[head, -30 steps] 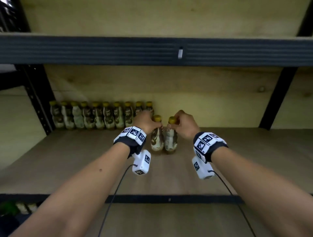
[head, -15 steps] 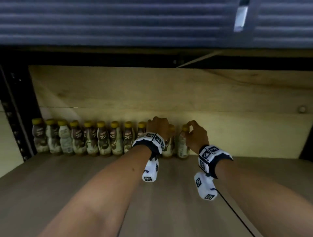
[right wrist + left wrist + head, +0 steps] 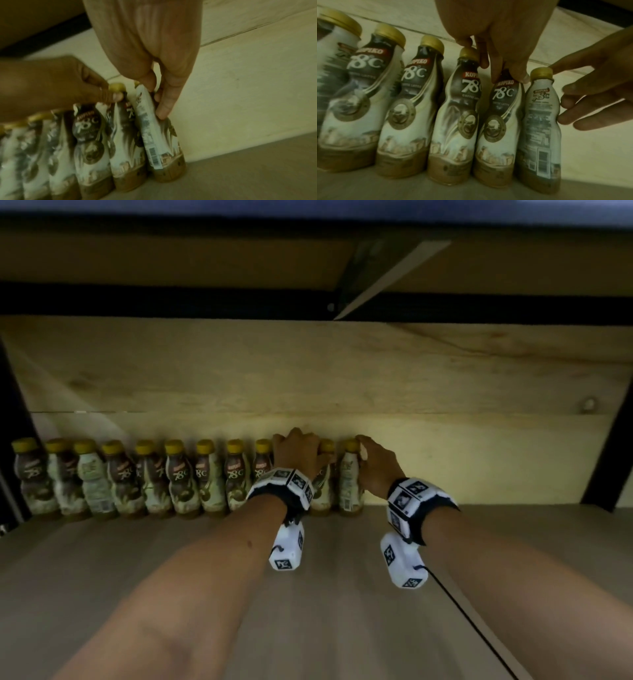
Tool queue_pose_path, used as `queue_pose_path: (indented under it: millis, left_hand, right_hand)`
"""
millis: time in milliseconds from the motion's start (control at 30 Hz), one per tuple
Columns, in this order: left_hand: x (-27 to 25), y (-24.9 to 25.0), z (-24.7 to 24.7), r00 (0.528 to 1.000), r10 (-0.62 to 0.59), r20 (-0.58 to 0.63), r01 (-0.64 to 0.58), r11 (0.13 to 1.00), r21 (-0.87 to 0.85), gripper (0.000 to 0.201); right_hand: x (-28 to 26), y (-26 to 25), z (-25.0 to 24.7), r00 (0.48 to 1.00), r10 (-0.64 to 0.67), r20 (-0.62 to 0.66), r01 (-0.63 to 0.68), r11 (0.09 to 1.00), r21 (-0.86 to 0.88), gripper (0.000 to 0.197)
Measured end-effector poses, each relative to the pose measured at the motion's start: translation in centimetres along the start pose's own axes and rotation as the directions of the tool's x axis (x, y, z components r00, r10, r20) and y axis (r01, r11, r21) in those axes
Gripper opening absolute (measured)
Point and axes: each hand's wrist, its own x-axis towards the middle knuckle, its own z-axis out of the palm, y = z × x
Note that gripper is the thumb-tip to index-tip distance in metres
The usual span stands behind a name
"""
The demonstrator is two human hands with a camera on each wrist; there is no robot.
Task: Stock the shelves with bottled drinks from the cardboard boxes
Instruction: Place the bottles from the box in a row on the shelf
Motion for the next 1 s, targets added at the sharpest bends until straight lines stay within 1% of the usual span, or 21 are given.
queue_pose_path:
  millis: [33, 100, 200, 267, 367, 433, 467, 533, 567, 633, 733, 800, 833, 900, 933, 967, 1000]
  left_hand:
    - [-0.4, -0.1, -0.2, 1.000, -0.011, 0.006, 0.011, 1.000, 0.023, 0.037]
    - [-0.7, -0.2, -0.9, 0.998, -0.019, 0.064, 0.015, 0.998, 0.066, 0.040]
    - [-0.5, 0.5, -2.6, 0.989, -0.030, 0.144, 0.023, 0.998, 0.052, 0.042]
    - [-0.3, 1.3, -3.8, 0.989, -0.037, 0.141, 0.035, 0.999, 0.020, 0.042]
    - [-0.8, 2.4, -5.6, 0.993, 0.001, 0.119, -0.002, 1.000, 0.008, 0.050]
    - [-2.2, 2.5, -6.8, 0.994, 0.032, 0.100, -0.026, 0.998, -0.058, 0.049]
    - [-3.5, 2.5, -7.4, 0.995, 0.052, 0.090, -0.041, 0.992, -0.120, 0.044]
    - [-6.6, 2.5, -8.6, 0.991, 0.105, 0.087, -0.082, 0.969, -0.235, 0.030]
    - [-8.7, 2.5, -9.2, 0.985, 0.132, 0.116, -0.095, 0.956, -0.276, 0.027]
    - [-13.1, 2.3, -10.6, 0.965, 0.175, 0.195, -0.096, 0.929, -0.358, 0.031]
    - [-20.9, 2.0, -12.4, 0.941, 0.195, 0.278, -0.028, 0.860, -0.510, 0.032]
    - [-26.4, 2.1, -12.8, 0.928, 0.186, 0.323, 0.054, 0.790, -0.611, 0.025]
    - [-29.2, 2.1, -12.6, 0.916, 0.177, 0.359, 0.115, 0.742, -0.660, 0.019]
    - [-34.8, 2.3, -11.5, 0.887, 0.152, 0.437, 0.261, 0.616, -0.743, 0.006]
    - [-37.4, 2.4, -10.6, 0.876, 0.125, 0.465, 0.323, 0.564, -0.760, 0.003]
    - [-40.3, 2.5, -9.4, 0.857, 0.088, 0.507, 0.391, 0.530, -0.753, 0.007]
    - [-43.0, 2.6, -7.9, 0.824, 0.063, 0.562, 0.463, 0.496, -0.735, 0.010]
  right_hand:
    - [-0.7, 0.0, -0.5, 1.000, -0.007, 0.030, 0.006, 1.000, 0.024, 0.066]
    - [-2.5, 0.0, -1.5, 0.998, -0.011, 0.056, 0.006, 0.996, 0.090, 0.073]
    - [-5.3, 0.3, -2.4, 0.998, -0.026, 0.055, 0.019, 0.992, 0.126, 0.077]
    - [-7.1, 0.3, -3.0, 0.997, -0.047, 0.060, 0.039, 0.991, 0.130, 0.073]
    - [-10.0, 0.3, -3.4, 0.992, -0.056, 0.113, 0.037, 0.986, 0.164, 0.062]
    - [-11.8, 0.4, -3.6, 0.984, -0.045, 0.174, 0.013, 0.984, 0.178, 0.058]
    - [-12.7, 0.6, -3.6, 0.979, -0.034, 0.202, -0.005, 0.982, 0.188, 0.056]
    - [-14.4, 0.7, -3.7, 0.973, -0.007, 0.231, -0.043, 0.977, 0.210, 0.053]
    - [-15.5, 0.6, -3.9, 0.971, 0.010, 0.238, -0.063, 0.975, 0.215, 0.049]
    - [-18.1, 0.2, -4.2, 0.971, 0.026, 0.238, -0.081, 0.971, 0.226, 0.036]
    - [-23.5, -0.3, -3.9, 0.968, 0.025, 0.249, -0.111, 0.935, 0.336, 0.019]
    - [-27.6, -0.2, -3.2, 0.962, 0.027, 0.272, -0.144, 0.898, 0.417, 0.014]
    - [-29.7, -0.1, -2.7, 0.958, 0.029, 0.287, -0.165, 0.872, 0.461, 0.013]
    - [-34.1, 0.2, -1.4, 0.942, 0.037, 0.334, -0.220, 0.817, 0.532, 0.012]
    - [-36.1, 0.6, -0.4, 0.927, 0.039, 0.372, -0.252, 0.801, 0.543, 0.012]
    - [-38.3, 1.1, 0.8, 0.906, 0.048, 0.420, -0.291, 0.790, 0.539, 0.012]
    - [-40.3, 1.7, 2.2, 0.879, 0.062, 0.474, -0.336, 0.785, 0.520, 0.011]
